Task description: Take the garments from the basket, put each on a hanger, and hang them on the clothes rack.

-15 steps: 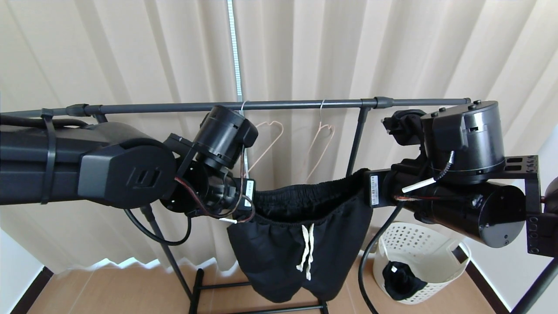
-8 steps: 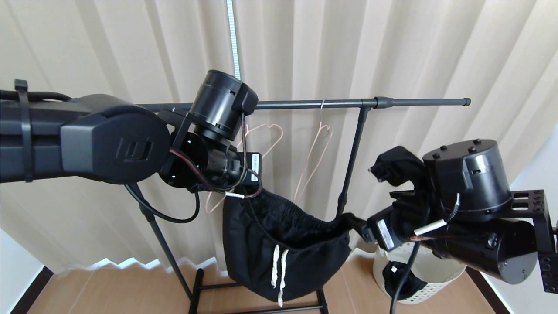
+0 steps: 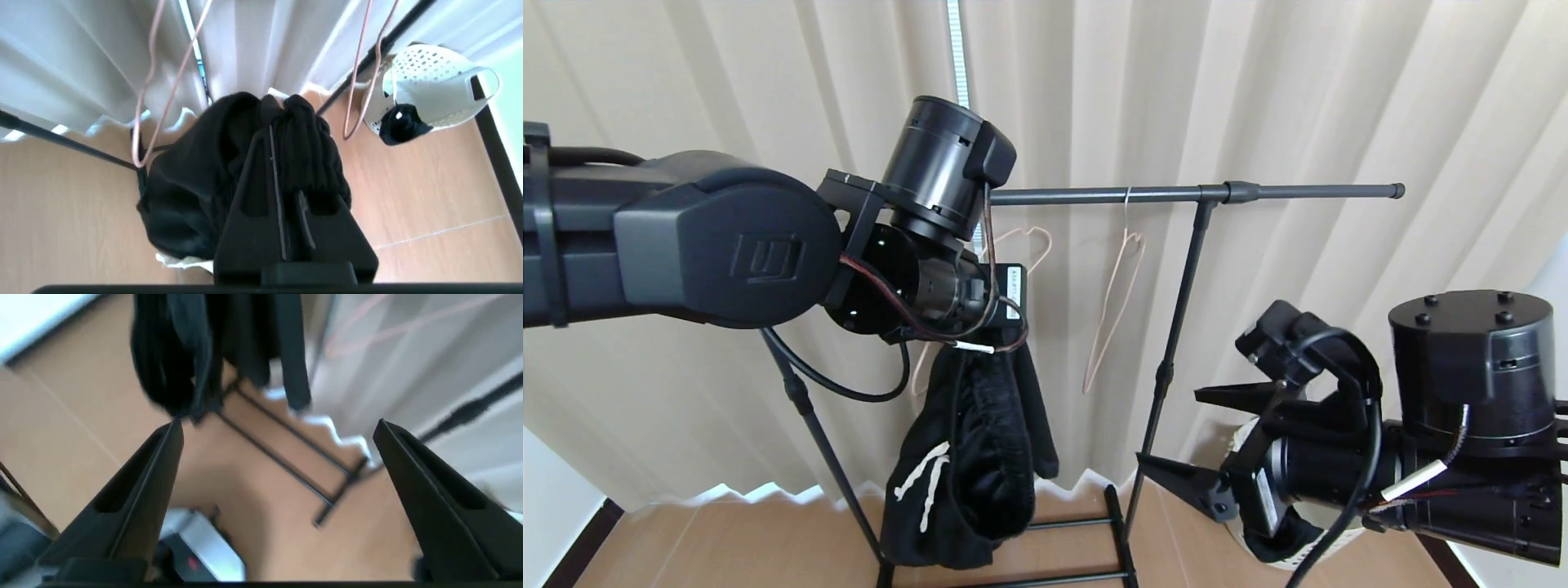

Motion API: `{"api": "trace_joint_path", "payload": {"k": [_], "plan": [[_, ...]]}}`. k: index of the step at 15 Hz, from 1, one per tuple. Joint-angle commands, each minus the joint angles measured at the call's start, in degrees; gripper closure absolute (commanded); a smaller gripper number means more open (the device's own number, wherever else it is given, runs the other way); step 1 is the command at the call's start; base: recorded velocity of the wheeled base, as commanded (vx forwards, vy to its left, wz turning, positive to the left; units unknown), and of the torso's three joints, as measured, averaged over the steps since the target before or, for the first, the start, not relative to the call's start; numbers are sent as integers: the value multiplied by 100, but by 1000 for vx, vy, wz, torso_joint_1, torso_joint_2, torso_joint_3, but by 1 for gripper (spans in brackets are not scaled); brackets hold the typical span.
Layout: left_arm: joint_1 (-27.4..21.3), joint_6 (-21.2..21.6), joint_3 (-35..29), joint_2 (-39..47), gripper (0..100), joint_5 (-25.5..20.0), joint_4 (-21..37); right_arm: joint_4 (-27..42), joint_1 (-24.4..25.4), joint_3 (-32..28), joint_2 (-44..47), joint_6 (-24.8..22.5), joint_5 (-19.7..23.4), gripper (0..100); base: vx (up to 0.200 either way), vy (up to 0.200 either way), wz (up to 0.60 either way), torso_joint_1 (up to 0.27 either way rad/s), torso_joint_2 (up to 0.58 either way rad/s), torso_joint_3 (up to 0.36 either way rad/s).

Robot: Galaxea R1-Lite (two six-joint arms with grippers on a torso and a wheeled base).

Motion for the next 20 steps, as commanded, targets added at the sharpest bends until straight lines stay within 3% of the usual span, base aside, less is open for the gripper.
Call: {"api": "trace_joint_path", "payload": {"k": [1, 8, 15, 20], "plan": [[-62, 14, 217, -160, 100, -6, -3, -616, 140, 68, 379, 505, 21, 0, 0, 0, 0, 0, 0, 0], [-326, 392, 313, -265, 100, -23, -29, -1838, 219, 385, 1109, 557, 39, 0, 0, 0, 0, 0, 0, 0], [-651, 418, 234, -283, 100, -14, -21, -2568, 219, 429, 2251, 557, -5, 0, 0, 0, 0, 0, 0, 0], [-686, 568, 234, -388, 100, -14, -12, -2691, 219, 420, 2594, 566, -5, 0, 0, 0, 0, 0, 0, 0]]}}
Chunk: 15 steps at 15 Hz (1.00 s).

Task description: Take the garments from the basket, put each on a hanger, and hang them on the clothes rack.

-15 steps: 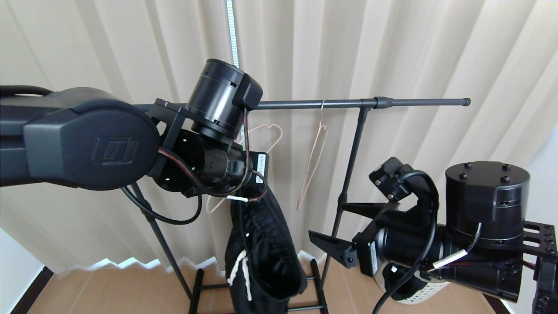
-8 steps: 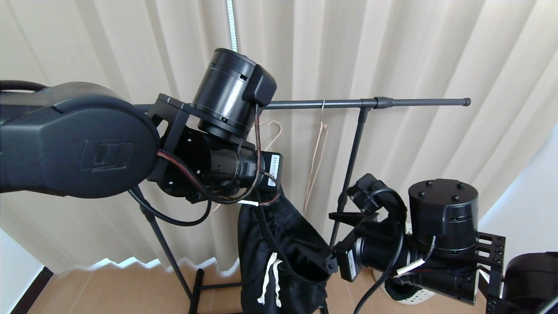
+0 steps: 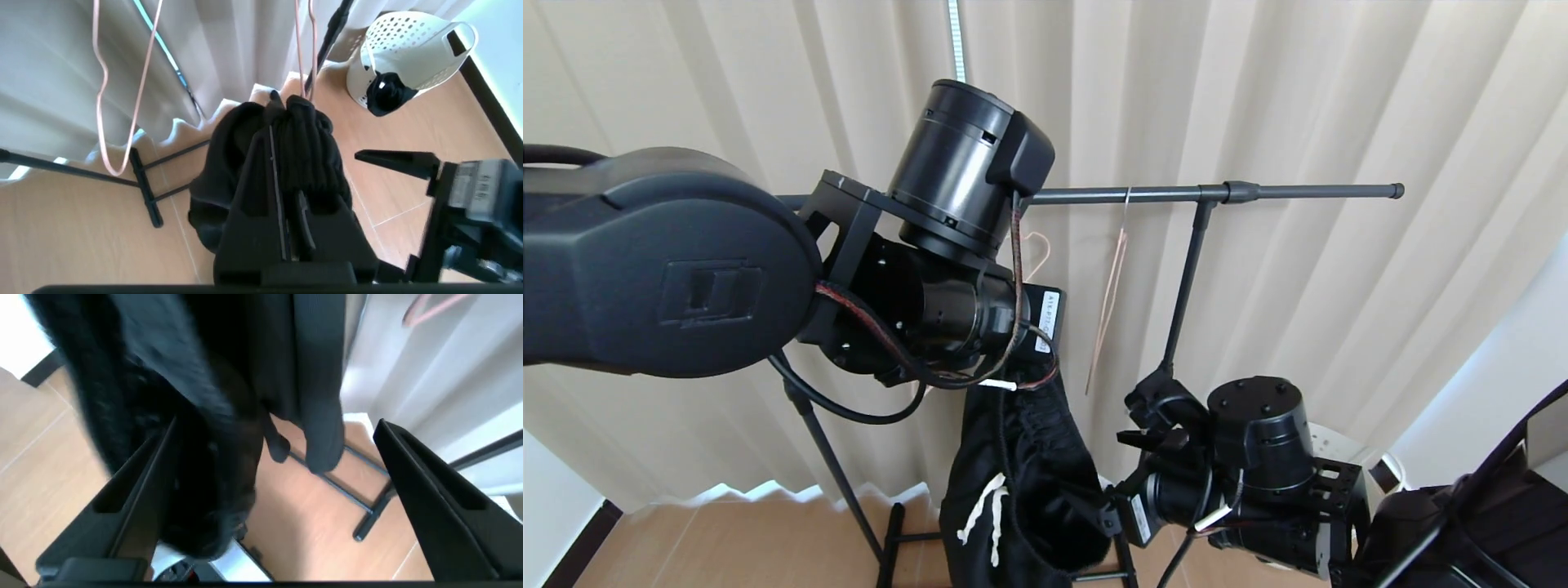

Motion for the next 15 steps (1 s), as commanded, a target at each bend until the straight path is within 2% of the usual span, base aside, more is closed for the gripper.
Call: {"api": "trace_joint_path", "payload": {"k": [1, 3, 4, 7, 10, 15], "plan": [[-9, 9, 5, -85, 100, 1, 2, -29, -8, -9, 209, 2, 2, 0, 0, 0, 0, 0, 0, 0], [-9, 9, 49, -120, 100, 1, 2, -143, -8, -9, 280, 10, -7, 0, 0, 0, 0, 0, 0, 0], [-9, 9, 67, -111, 100, -7, 2, -249, -17, -1, 297, 19, -7, 100, 0, 0, 0, 0, 0, 0], [-9, 0, 111, -120, 100, 1, 2, -337, -113, 26, 297, 10, -305, 100, 0, 0, 0, 0, 0, 0], [53, 0, 295, -252, 100, 1, 10, -337, -544, 79, 174, -69, -332, 100, 0, 0, 0, 0, 0, 0], [563, 18, 963, -252, 100, -60, -34, -275, -1098, -9, -257, -359, -332, 100, 0, 0, 0, 0, 0, 0]]}}
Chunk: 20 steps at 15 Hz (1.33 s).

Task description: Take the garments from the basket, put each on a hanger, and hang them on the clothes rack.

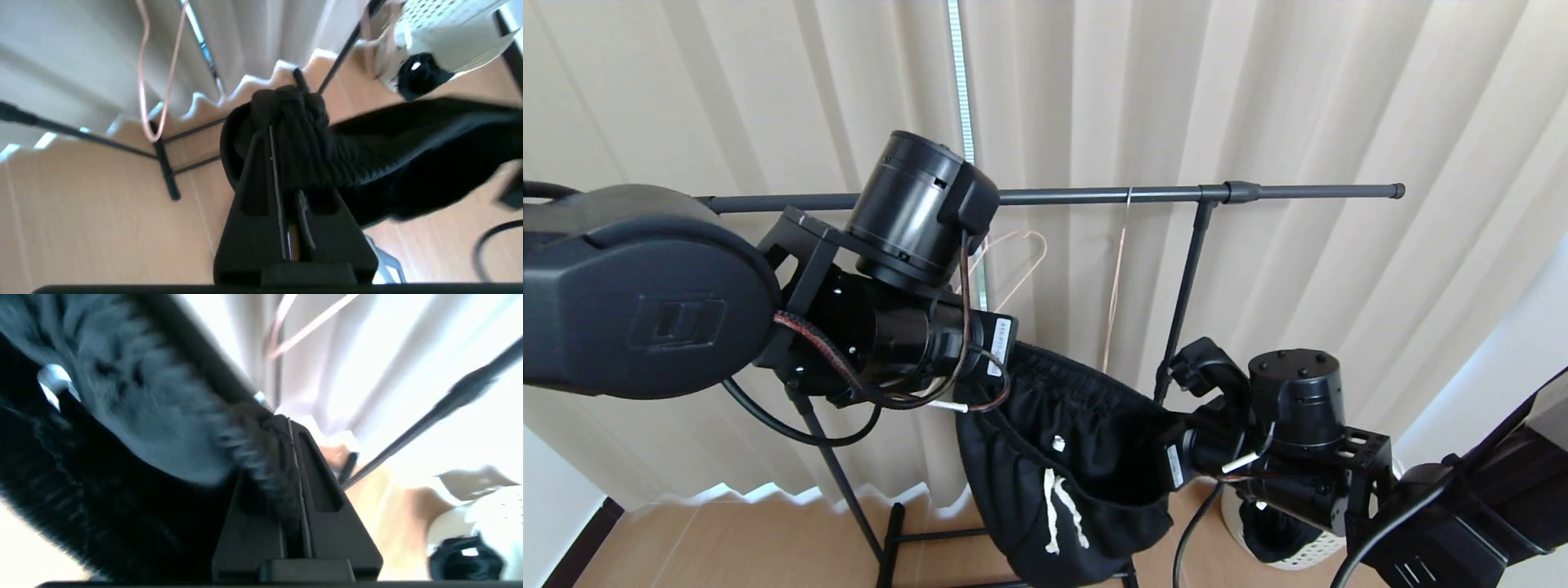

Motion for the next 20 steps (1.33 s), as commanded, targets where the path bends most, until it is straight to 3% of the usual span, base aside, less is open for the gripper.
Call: {"api": "trace_joint_path", "payload": {"k": [1, 6, 7, 12, 15, 19, 20], "plan": [[146, 3, 286, 86, 100, -2, -12, 30, -183, -69, -325, -14, -1, 100, 0, 0, 0, 0, 0, 0], [163, 3, 479, 490, 100, 16, -30, 523, -191, -245, -887, -40, -256, 100, 0, 0, 0, 0, 0, 0], [163, 3, 514, 499, 0, 16, -30, 523, -200, -271, -922, -75, -318, 100, 0, 0, 0, 0, 0, 0], [207, 65, 629, 305, 0, -2, -240, 523, -534, -429, -887, -198, -362, 100, 0, 0, 0, 0, 0, 0], [374, 381, 813, -81, 0, -28, -258, 523, -578, -429, -896, -207, -371, 100, 0, 0, 0, 0, 0, 0], [910, 680, 866, -73, 0, -300, -522, 514, -569, -394, -940, -260, -546, 100, 0, 0, 0, 0, 0, 0], [1236, 961, 840, 138, 0, -547, -1005, 514, -569, -385, -931, -356, -573, 100, 0, 0, 0, 0, 0, 0]]}}
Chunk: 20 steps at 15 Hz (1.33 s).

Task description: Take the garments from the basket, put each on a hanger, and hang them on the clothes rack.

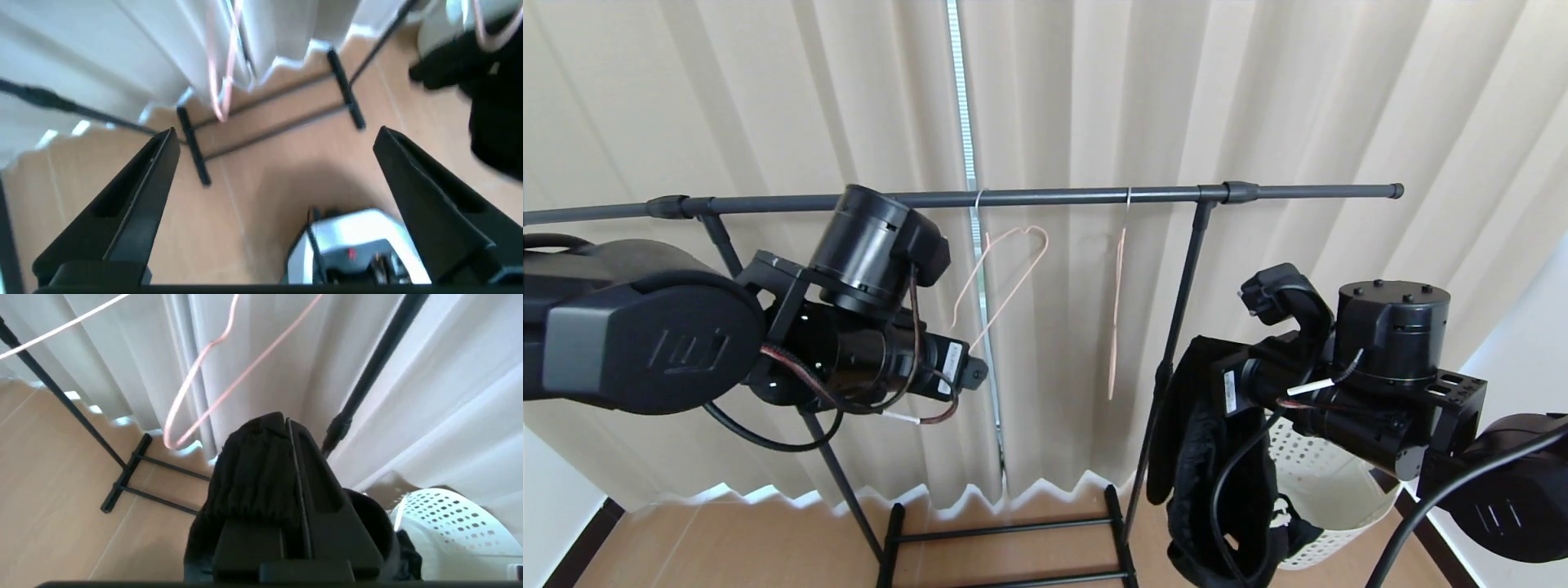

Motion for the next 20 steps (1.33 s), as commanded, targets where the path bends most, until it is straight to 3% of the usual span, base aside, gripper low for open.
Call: {"api": "trace_joint_path", "payload": {"k": [1, 3, 4, 5, 13, 19, 20], "plan": [[440, 276, -24, 268, 0, -247, -482, -7, 7, 8, -11, -21, -6, 100, 0, 0, 0, 0, 0, 0], [721, 812, -94, 663, 0, -546, -1343, -16, 7, 0, -11, -21, -6, 100, 0, 0, 0, 0, 0, 0], [879, 1155, -244, 980, 0, -546, -1624, -7, 7, 0, -20, -30, -6, 100, 0, 0, 0, 0, 0, 0], [941, 1225, -428, 1147, 0, -546, -1651, -7, 7, 0, -20, -30, -6, 100, 0, 0, 0, 0, 0, 0], [994, 1102, -1870, 2500, 0, -519, -1642, -24, 7, -9, 16, -109, -6, 100, 0, 0, 0, 0, 0, 0], [1011, 1058, -2054, 2861, 0, -511, -1651, -33, -1, -27, 51, -118, -6, 100, 0, 0, 0, 0, 0, 0], [1011, 1014, -2045, 2852, 100, -511, -1651, -33, -1, -35, 60, -118, -6, 100, 0, 0, 0, 0, 0, 0]]}}
